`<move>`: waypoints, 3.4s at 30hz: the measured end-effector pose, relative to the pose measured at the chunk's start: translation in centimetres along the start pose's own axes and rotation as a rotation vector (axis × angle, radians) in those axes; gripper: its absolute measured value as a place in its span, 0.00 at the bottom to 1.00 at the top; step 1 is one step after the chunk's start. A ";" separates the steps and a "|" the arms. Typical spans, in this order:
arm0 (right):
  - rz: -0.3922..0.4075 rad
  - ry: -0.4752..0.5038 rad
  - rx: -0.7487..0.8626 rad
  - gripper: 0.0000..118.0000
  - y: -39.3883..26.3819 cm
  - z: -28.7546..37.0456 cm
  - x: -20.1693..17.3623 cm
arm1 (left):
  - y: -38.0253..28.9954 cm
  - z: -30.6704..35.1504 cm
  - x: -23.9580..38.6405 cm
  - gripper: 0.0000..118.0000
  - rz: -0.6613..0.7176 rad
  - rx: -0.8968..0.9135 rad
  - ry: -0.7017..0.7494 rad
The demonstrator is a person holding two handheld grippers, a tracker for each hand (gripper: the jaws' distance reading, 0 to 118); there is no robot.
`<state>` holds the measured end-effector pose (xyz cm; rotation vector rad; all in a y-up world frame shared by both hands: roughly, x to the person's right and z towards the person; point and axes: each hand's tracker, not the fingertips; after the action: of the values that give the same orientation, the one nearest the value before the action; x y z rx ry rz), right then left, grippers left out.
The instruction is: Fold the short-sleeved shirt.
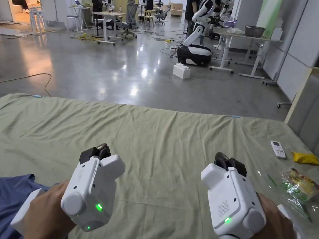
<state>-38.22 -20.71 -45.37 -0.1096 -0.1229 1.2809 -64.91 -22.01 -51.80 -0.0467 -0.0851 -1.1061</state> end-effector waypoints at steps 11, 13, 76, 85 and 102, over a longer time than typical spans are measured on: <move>-0.857 0.007 -0.177 0.00 -2.2 0.0 2.0 | -2.1 -0.1 -4.9 0.04 0.979 -0.003 -0.104; -1.125 0.003 -0.263 0.00 -3.1 0.4 1.7 | -2.7 -0.1 -5.2 0.04 1.155 -0.010 -0.105; -1.140 0.130 -0.356 0.00 -1.1 -1.0 -4.8 | -32.3 -3.3 1.4 0.03 0.922 -0.861 -0.361; -1.149 0.121 -0.346 0.00 -1.5 -0.4 -4.2 | -29.8 -1.1 -3.7 0.02 1.063 -0.658 -0.230; -1.214 0.050 -0.295 0.00 -3.3 1.9 -0.6 | -10.4 -0.8 -17.9 0.02 1.067 -0.146 -0.174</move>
<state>-35.53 -22.19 -43.06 -0.2674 -0.2803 0.0426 -82.16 -10.77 -54.32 -0.2846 -0.1145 -0.0374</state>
